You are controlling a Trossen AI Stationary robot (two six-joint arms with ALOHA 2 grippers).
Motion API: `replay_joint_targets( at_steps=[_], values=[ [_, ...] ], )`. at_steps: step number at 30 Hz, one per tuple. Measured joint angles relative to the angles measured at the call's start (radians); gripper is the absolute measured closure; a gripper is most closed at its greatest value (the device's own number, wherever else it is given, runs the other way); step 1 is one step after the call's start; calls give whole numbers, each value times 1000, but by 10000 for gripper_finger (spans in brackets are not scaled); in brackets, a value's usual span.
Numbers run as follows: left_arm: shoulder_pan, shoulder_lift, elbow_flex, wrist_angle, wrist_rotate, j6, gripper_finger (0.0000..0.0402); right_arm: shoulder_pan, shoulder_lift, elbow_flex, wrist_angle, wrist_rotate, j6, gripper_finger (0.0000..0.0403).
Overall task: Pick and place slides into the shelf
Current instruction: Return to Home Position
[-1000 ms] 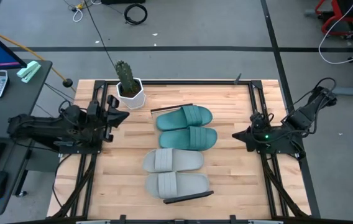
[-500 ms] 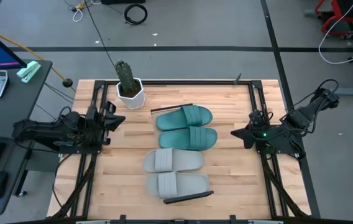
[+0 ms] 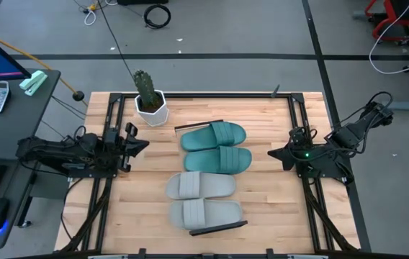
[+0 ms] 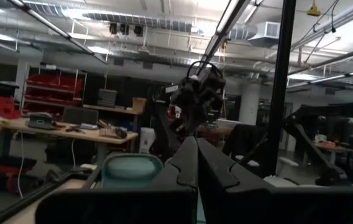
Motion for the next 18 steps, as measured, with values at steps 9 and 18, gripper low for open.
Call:
replay_joint_targets(
  at_steps=[9,18],
  values=[
    [0,-3,0,7,-8,20,398,0,-1,0,0,-9,8,403],
    [0,-153,0,9,-18,113,397,2,-1,0,2,-13,8,403]
  ],
)
